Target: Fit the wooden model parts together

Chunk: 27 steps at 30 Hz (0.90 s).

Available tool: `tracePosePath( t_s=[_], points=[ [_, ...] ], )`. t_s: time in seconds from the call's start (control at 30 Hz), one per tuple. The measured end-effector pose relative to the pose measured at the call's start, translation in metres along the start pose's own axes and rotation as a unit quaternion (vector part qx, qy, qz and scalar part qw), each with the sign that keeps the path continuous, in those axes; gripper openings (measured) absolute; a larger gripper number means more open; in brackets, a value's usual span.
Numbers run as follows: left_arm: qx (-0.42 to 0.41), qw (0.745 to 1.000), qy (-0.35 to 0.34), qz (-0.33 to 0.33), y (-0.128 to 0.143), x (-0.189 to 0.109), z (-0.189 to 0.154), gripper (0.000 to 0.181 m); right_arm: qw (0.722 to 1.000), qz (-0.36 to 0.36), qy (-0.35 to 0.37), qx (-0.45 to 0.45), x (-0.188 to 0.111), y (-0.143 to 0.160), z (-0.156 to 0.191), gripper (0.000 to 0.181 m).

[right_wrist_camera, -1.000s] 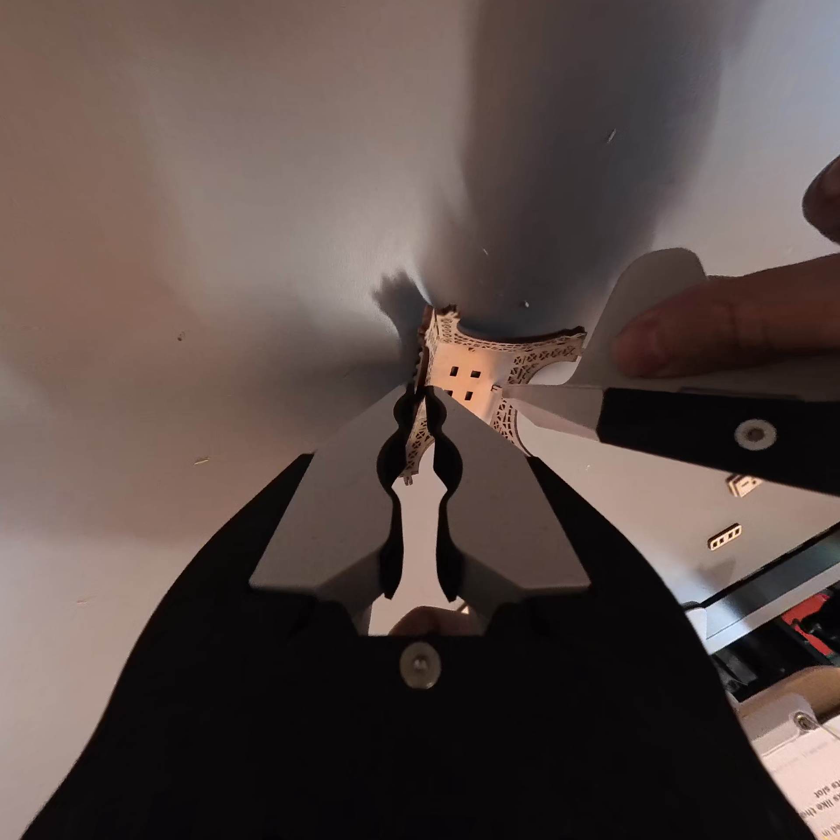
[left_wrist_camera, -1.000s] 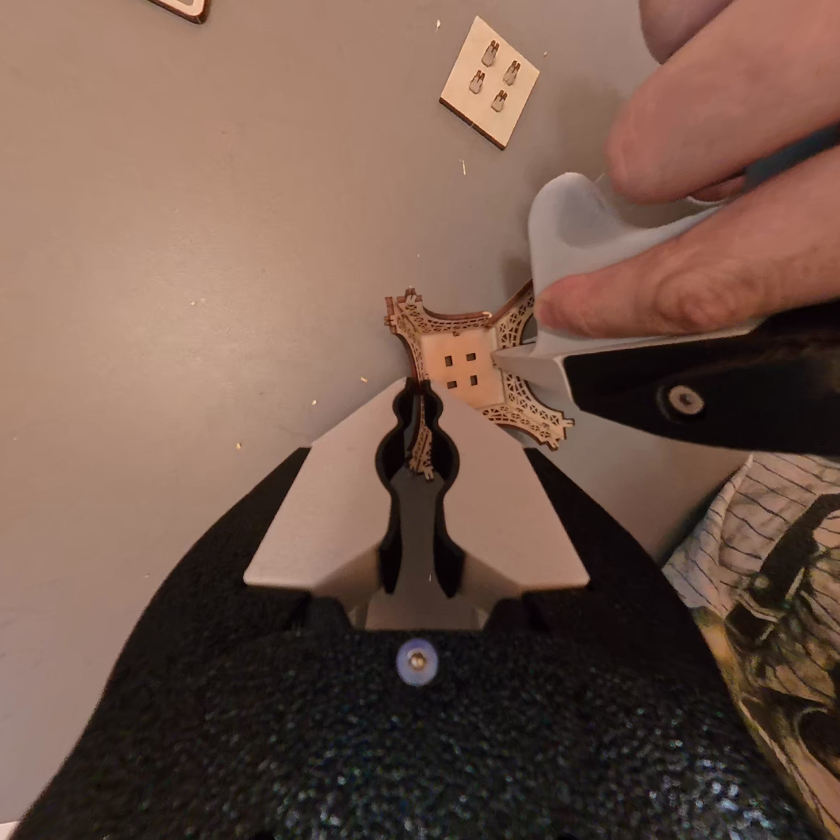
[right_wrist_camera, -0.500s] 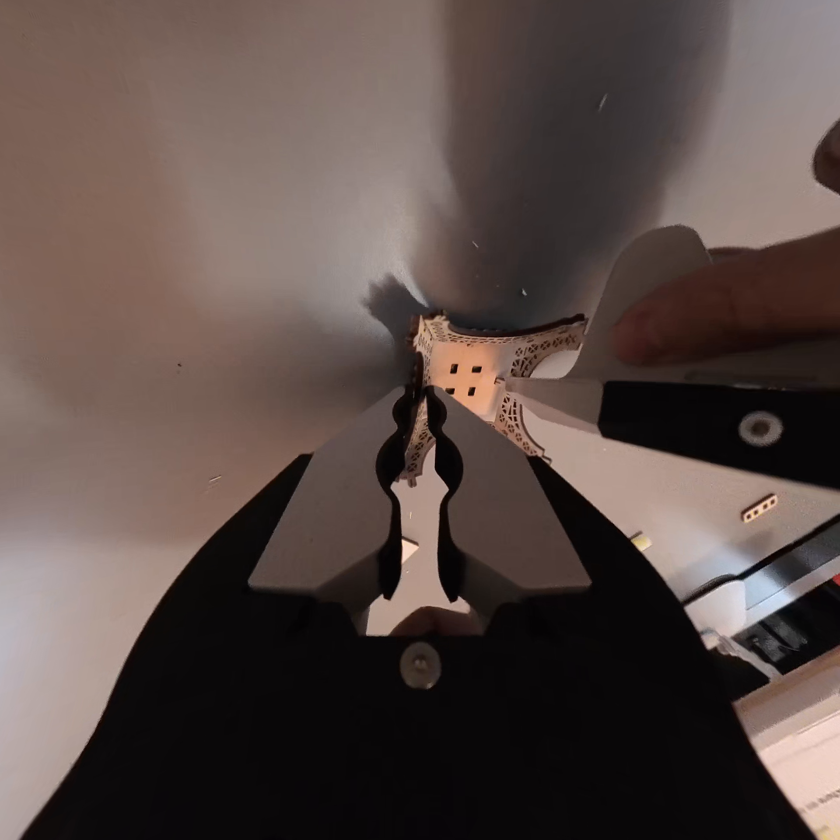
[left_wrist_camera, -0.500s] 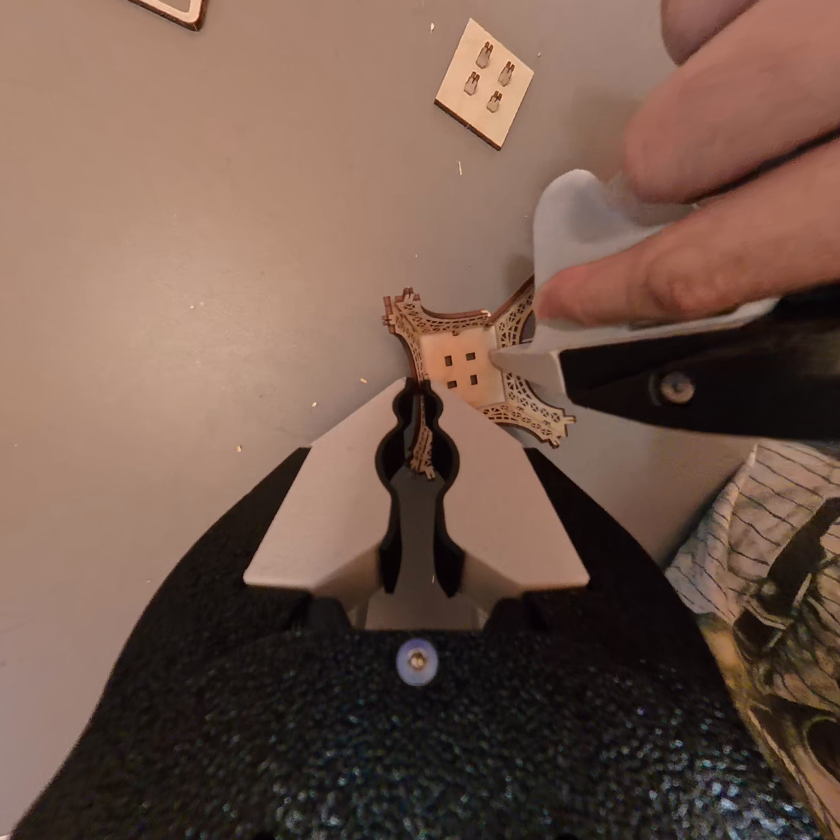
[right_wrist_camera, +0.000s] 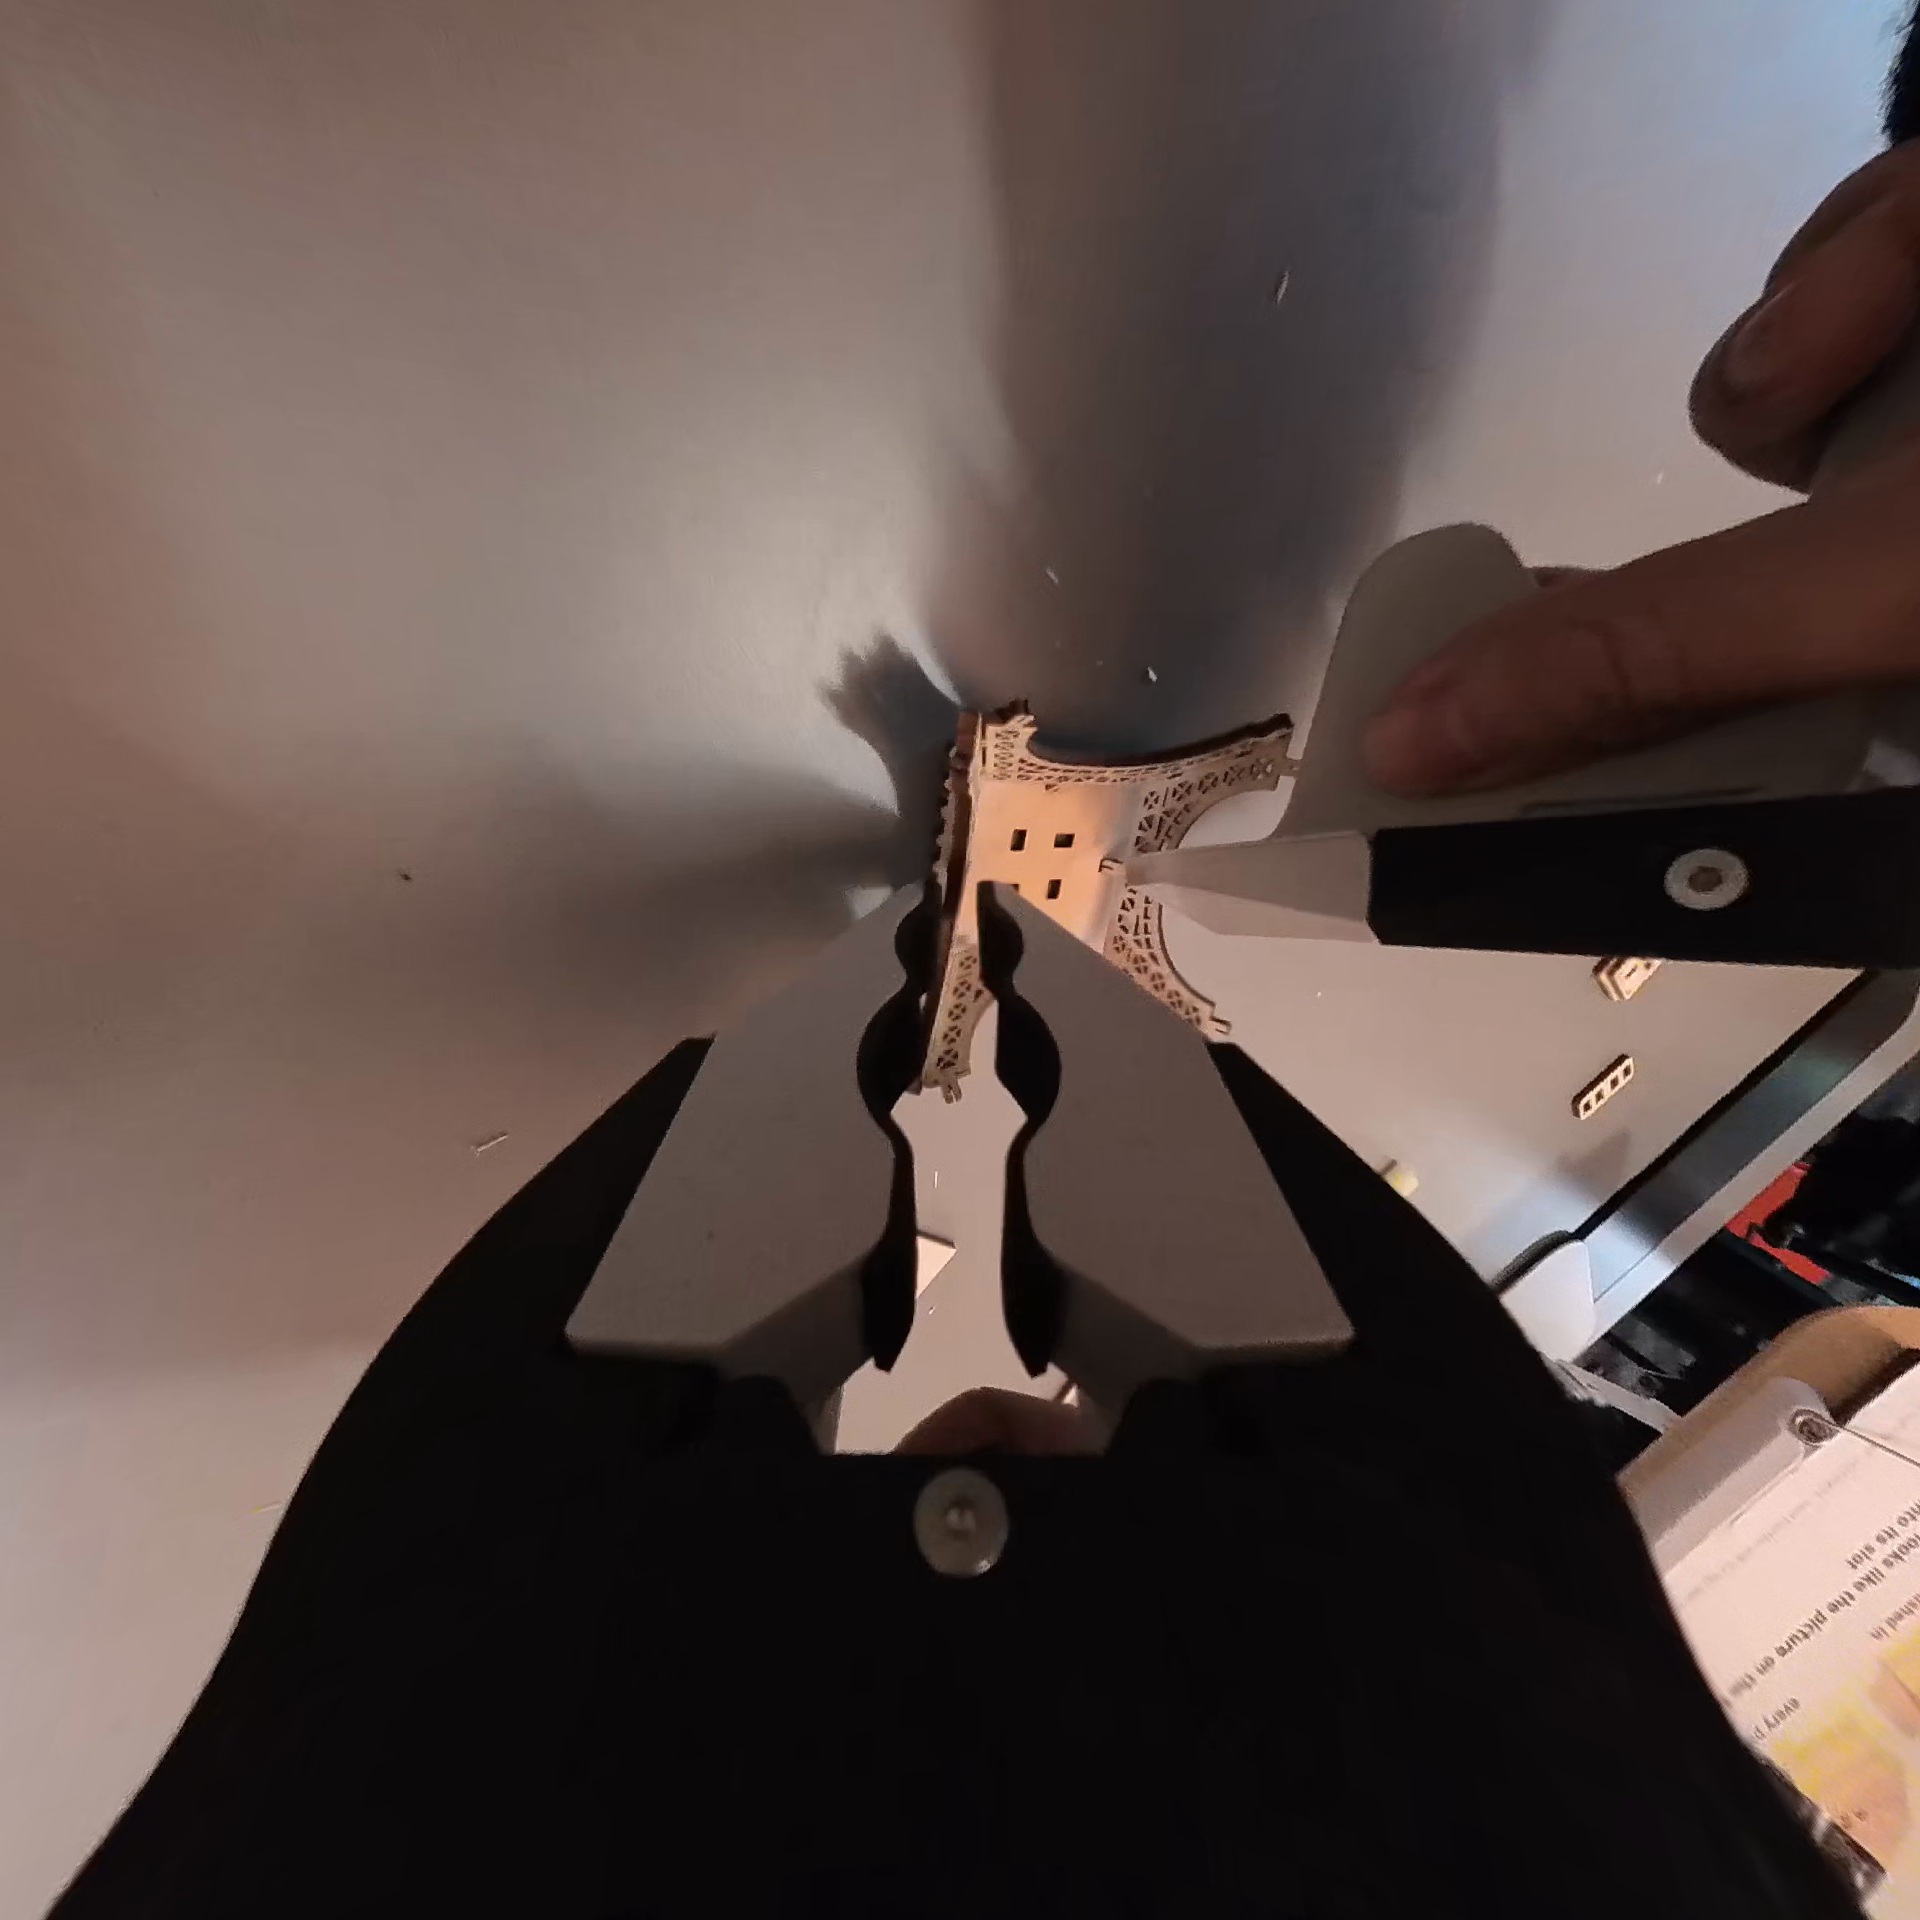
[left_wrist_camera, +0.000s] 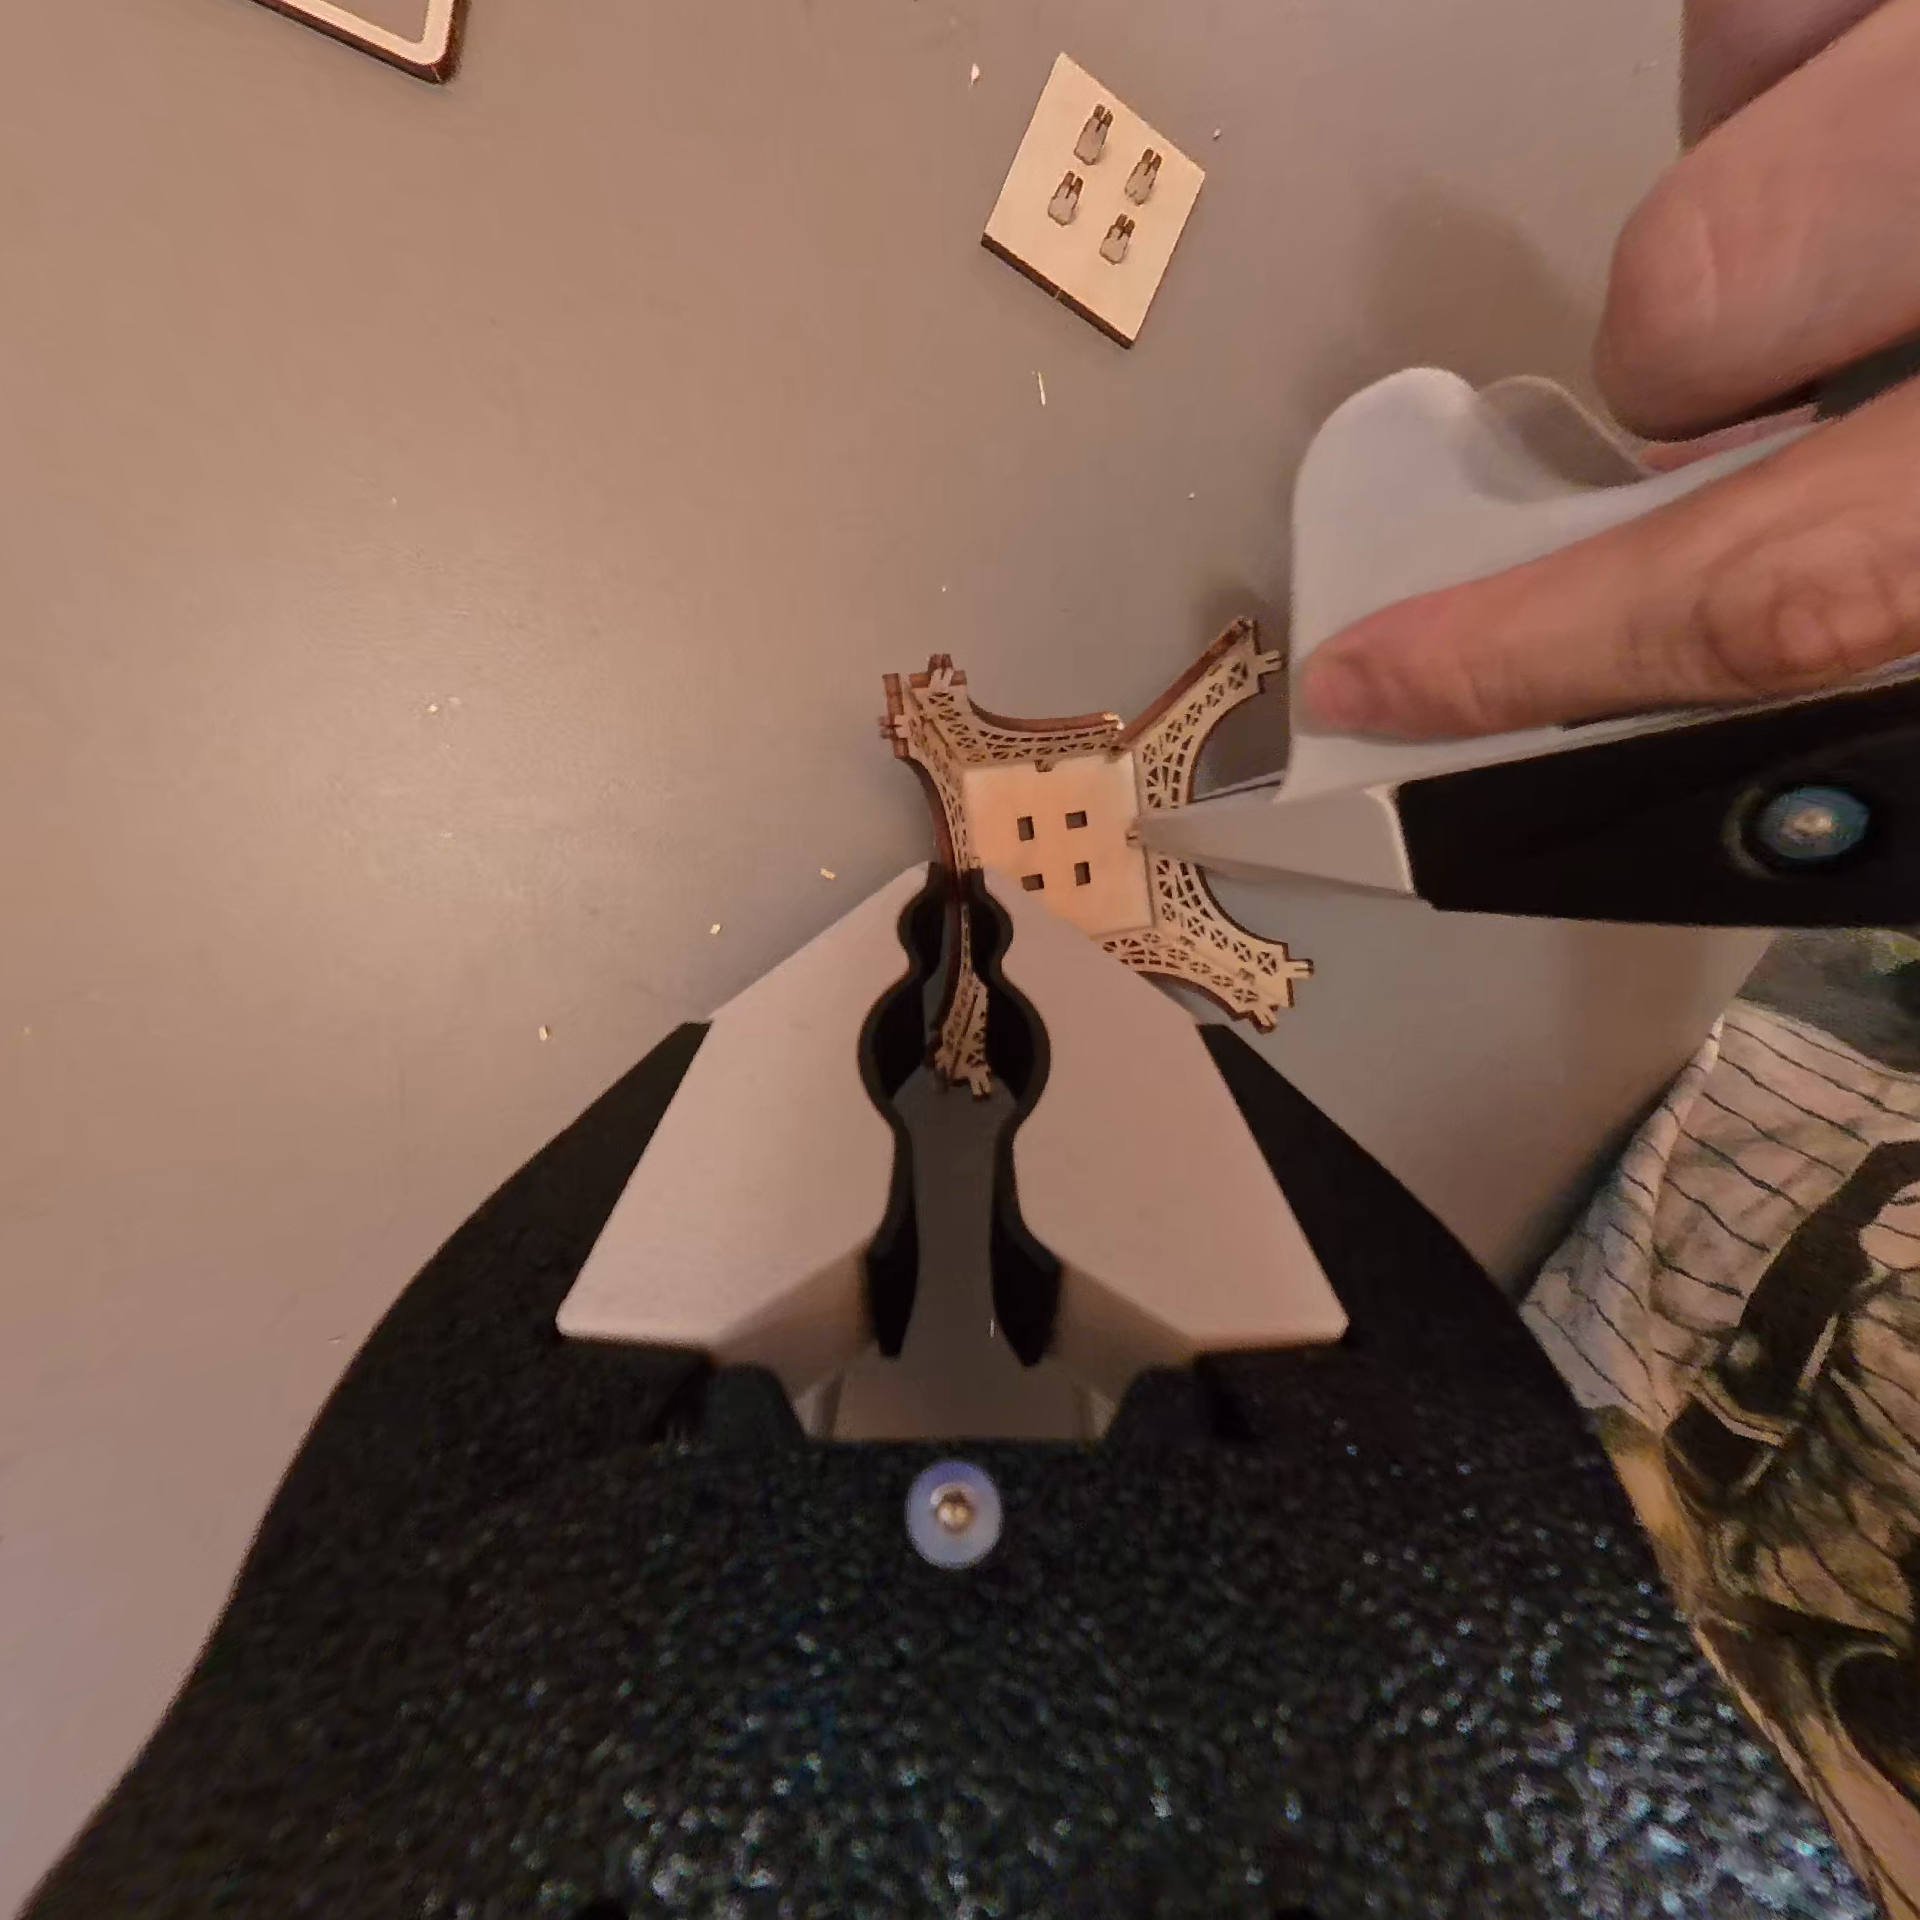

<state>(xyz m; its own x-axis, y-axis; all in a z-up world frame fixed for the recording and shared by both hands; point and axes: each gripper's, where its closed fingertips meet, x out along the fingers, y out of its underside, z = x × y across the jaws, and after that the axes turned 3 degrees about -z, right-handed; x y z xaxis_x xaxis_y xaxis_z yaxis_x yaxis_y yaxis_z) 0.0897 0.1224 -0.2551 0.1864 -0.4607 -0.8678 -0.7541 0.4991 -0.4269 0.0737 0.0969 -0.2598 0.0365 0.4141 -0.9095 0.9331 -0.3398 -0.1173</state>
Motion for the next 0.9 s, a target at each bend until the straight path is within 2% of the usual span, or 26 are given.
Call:
tracePosePath(
  t_s=[0.3,0.47,0.73,0.9],
  points=[
    [0.001,1.000,-0.003,0.000,0.0000,0.0000,0.0000,0.001,0.999,-0.004,-0.022,0.038,0.0032,-0.0012,0.0005,0.000],
    [0.010,1.000,-0.010,0.002,-0.0008,0.0014,-0.0032,0.001,0.996,-0.012,-0.065,0.062,0.0022,-0.0029,0.0040,0.001],
    [0.017,1.000,-0.018,0.003,-0.0007,0.0015,-0.0031,0.002,0.995,0.005,-0.063,0.072,0.0031,-0.0035,0.0041,0.001],
    [0.021,0.999,-0.023,0.007,-0.0007,0.0014,-0.0030,0.001,0.990,0.003,-0.105,0.091,0.0036,-0.0041,0.0046,0.002]
  ],
)
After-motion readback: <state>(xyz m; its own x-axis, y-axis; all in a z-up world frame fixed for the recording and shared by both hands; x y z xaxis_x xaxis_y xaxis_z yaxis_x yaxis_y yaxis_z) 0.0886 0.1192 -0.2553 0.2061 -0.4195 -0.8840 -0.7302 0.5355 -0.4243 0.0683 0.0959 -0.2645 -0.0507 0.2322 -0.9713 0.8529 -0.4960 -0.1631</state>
